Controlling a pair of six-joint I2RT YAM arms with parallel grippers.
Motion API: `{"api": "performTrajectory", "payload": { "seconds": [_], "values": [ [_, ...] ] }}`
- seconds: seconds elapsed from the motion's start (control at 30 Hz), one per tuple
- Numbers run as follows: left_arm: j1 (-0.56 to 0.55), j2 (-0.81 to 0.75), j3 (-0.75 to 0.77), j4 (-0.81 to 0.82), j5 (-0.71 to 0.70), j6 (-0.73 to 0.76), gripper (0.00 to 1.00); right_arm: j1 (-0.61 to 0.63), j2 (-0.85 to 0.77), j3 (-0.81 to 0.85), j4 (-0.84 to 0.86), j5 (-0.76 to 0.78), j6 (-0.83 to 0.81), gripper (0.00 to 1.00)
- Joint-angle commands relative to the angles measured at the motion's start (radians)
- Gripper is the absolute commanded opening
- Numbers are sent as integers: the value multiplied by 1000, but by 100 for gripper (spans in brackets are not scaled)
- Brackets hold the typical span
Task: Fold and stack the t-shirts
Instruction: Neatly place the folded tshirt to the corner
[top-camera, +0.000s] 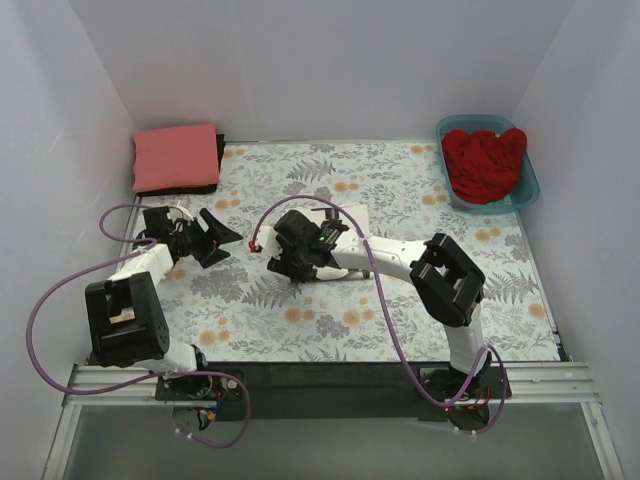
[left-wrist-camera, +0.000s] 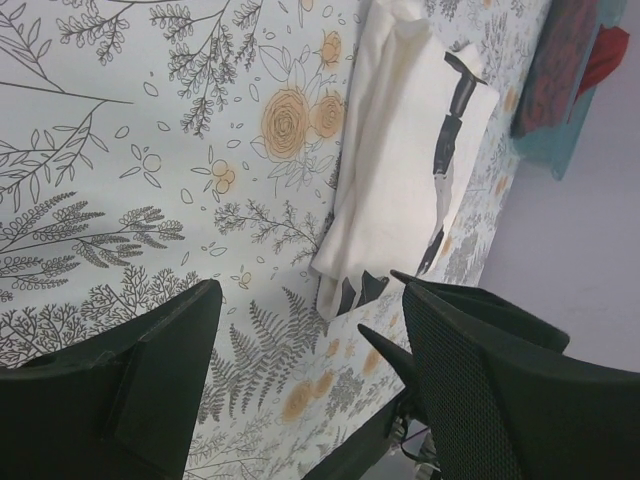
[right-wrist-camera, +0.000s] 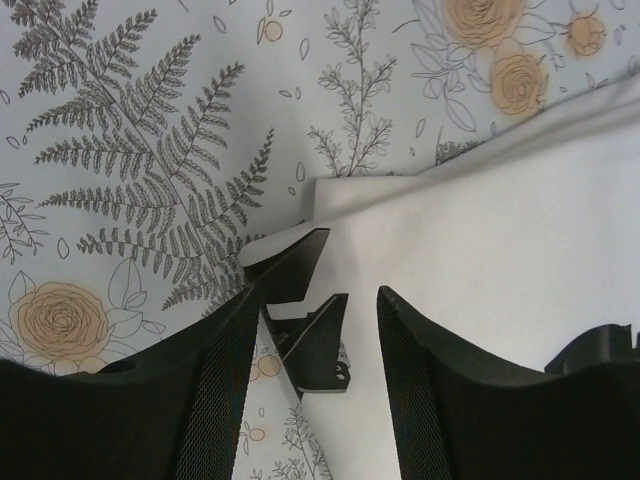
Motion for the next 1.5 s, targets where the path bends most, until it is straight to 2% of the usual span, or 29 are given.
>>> {"api": "performTrajectory", "payload": {
  "seconds": [0.0, 0.53, 0.63, 0.67, 0.73, 0.77, 0.97, 1.1, 1.33, 1.47],
  "values": [
    [4, -6, 19, -17, -28, 13, 72, 31, 4, 50, -29, 49, -31, 58],
    [4, -20, -25, 22, -33, -26, 75, 67, 113, 42, -27, 49, -34, 52],
    [1, -35, -58, 39, -33, -37, 76, 64, 119, 36, -23, 49, -37, 39],
    [-2, -40, -65, 47, -32, -40, 77, 65, 113, 34, -21, 47, -38, 28],
    [-25, -42, -82, 56, -36, -50, 77, 58, 107, 39, -18, 47, -44, 14],
    [-36, -45, -87, 68, -47, -55, 78, 55, 96, 44, -18, 46, -49, 2],
    [-111, -5, -102, 173, -111, -164, 79, 1, 26, 77, -10, -72, -44, 1],
    [-155, 53, -88, 262, -133, -274, 84, -17, -4, 96, -1, -134, -32, 1],
    [-309, 139, -41, 332, -249, -435, 86, -22, -14, 116, 0, -161, -20, 1],
    [-341, 185, -38, 436, -285, -515, 87, -24, -16, 125, 2, -169, -15, 1]
  ]
}}
